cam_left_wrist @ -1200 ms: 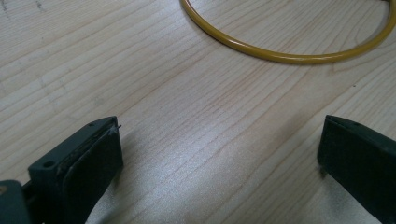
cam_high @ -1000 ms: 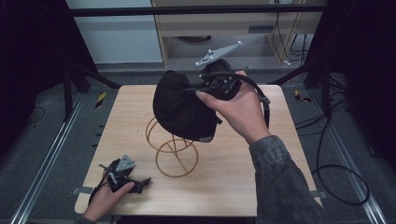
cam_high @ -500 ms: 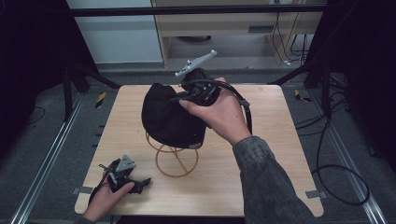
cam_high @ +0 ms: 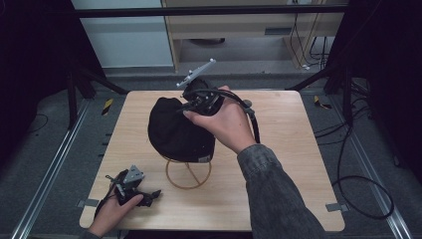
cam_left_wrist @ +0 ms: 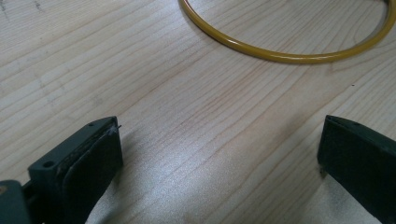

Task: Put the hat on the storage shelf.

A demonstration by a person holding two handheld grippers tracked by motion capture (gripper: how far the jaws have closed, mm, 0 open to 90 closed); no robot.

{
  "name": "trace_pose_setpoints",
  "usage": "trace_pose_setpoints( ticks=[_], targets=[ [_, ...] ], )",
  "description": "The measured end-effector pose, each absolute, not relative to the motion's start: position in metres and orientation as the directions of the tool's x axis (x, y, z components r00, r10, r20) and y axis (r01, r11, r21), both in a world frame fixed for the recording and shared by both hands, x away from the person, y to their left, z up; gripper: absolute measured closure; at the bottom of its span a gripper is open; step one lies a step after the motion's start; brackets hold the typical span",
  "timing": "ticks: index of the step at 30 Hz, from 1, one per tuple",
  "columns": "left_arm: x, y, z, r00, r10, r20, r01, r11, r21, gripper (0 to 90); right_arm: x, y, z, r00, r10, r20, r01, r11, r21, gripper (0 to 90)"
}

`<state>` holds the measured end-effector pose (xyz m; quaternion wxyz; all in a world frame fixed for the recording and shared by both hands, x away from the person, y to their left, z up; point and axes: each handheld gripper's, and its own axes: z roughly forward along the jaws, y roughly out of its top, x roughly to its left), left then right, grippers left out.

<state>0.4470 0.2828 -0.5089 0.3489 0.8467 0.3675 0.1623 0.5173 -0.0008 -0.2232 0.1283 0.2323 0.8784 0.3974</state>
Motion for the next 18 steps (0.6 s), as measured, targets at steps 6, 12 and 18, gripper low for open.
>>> trace_pose_setpoints(
  ticks=[6, 12, 18],
  targets=[
    [0.447, 0.283, -0.509, 0.678, 0.735, 0.018, 0.509, -0.487, 0.710, 0.0, 0.520, 0.004, -0.230, -0.860, 0.508, -0.040, 0.316, 0.593, 0.741, 76.2],
    [0.447, 0.283, -0.509, 0.678, 0.735, 0.018, 0.509, -0.487, 0.710, 0.0, 0.521, 0.008, -0.234, -0.865, 0.501, -0.040, 0.316, 0.604, 0.731, 76.1],
    [0.447, 0.283, -0.509, 0.677, 0.735, 0.018, 0.509, -0.487, 0.710, 0.0, 0.520, 0.007, -0.237, -0.866, 0.499, -0.033, 0.320, 0.604, 0.730, 76.1]
  ],
)
